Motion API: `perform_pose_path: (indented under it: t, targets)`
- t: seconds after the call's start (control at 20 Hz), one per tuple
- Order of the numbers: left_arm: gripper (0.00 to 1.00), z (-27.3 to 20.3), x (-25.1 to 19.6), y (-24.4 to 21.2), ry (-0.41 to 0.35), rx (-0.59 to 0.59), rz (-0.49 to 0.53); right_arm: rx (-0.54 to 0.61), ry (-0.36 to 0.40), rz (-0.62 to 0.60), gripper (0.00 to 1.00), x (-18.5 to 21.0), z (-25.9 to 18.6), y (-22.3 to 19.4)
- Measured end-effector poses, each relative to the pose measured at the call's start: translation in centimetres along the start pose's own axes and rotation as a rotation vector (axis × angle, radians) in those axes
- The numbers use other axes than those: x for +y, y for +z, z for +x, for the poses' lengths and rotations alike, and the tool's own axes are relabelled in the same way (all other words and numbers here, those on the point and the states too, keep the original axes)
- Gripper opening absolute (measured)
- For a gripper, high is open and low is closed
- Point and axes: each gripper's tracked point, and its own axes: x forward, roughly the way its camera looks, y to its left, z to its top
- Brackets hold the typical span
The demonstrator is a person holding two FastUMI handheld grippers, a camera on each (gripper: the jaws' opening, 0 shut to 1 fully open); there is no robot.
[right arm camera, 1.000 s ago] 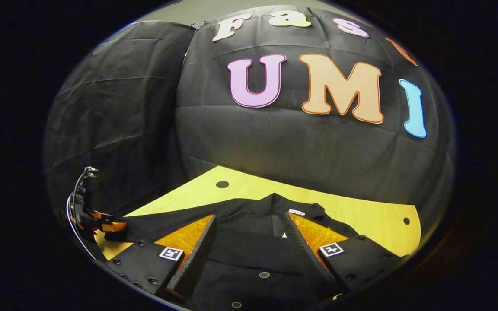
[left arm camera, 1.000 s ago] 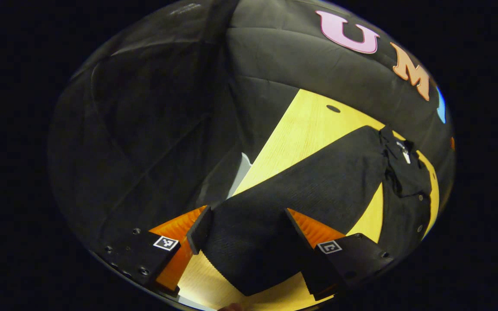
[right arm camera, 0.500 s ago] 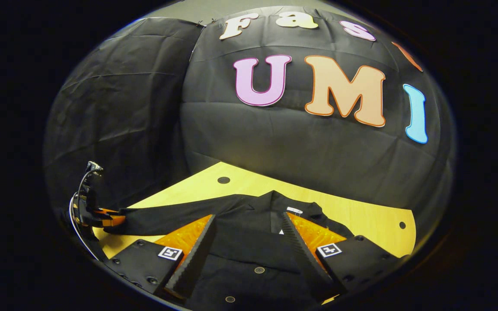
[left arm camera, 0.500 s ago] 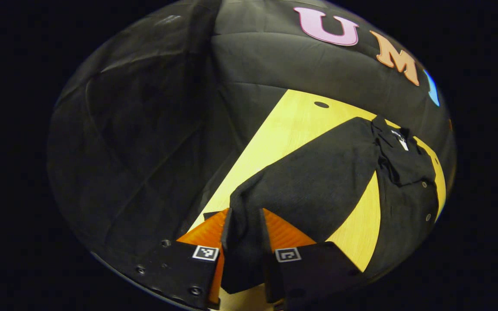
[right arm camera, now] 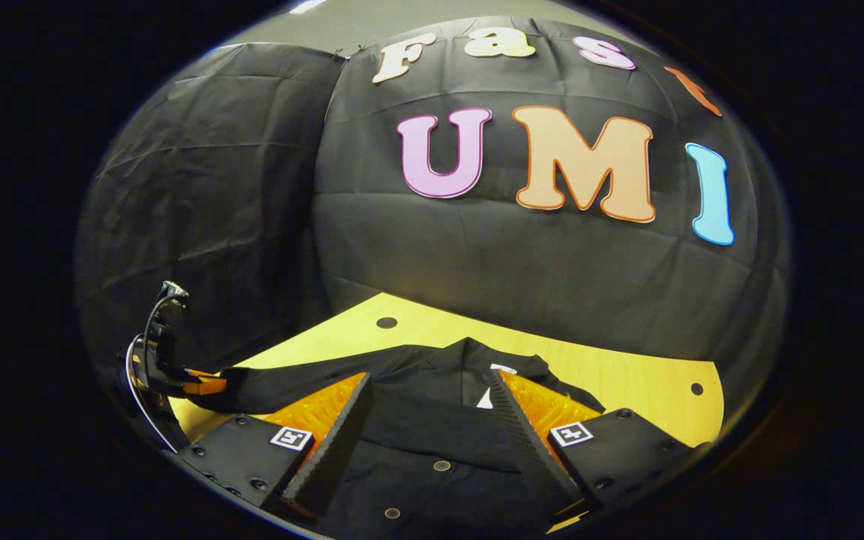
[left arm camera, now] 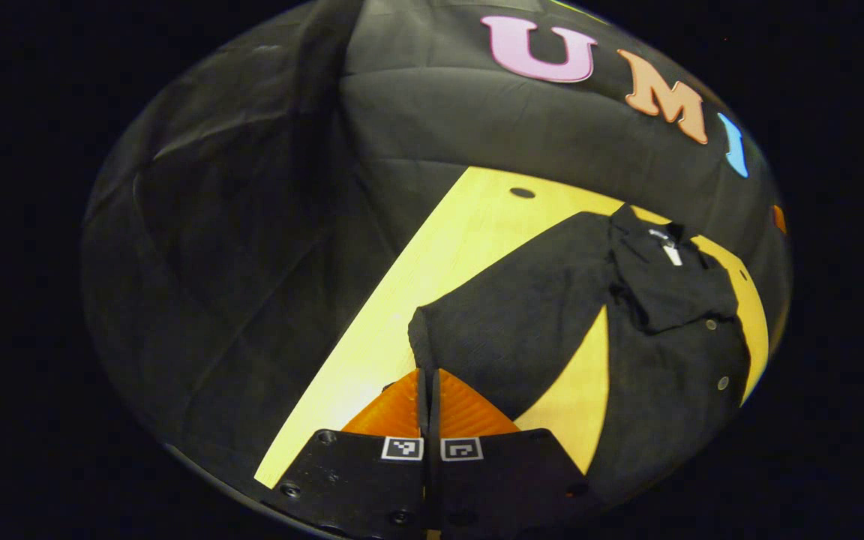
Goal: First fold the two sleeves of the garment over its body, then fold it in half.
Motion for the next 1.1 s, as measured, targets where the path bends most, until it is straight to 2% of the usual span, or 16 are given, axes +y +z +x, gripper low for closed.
perform_pose_path:
  t: [0.1,0.25,0.45,0.55,0.8,1.1]
  targets:
    - [0.00,-0.7,-2.0,2.1,-0.022,-0.031,0.018,-0.014,0.003,0.012,0.99,-0.6,-0.7,0.1]
    - [0.00,-2.7,-5.2,6.8,-0.074,-0.140,0.024,-0.014,0.004,0.017,1.00,-1.7,-1.9,-0.5]
    - [0.00,-4.0,-9.9,11.4,-0.131,-0.232,0.107,-0.021,-0.007,0.048,0.99,-3.6,-3.8,-1.2]
    - [0.00,-4.7,-12.0,13.1,-0.160,-0.267,0.114,-0.025,-0.012,0.071,0.99,-4.8,-4.7,-1.5]
    - [0.00,-4.7,-18.1,15.3,-0.233,-0.317,0.107,-0.019,-0.051,0.096,0.99,-8.3,-7.3,-3.2]
    - [0.00,-4.5,-25.8,16.4,-0.317,-0.317,0.168,-0.026,-0.099,0.134,0.99,-12.5,-10.3,-4.7]
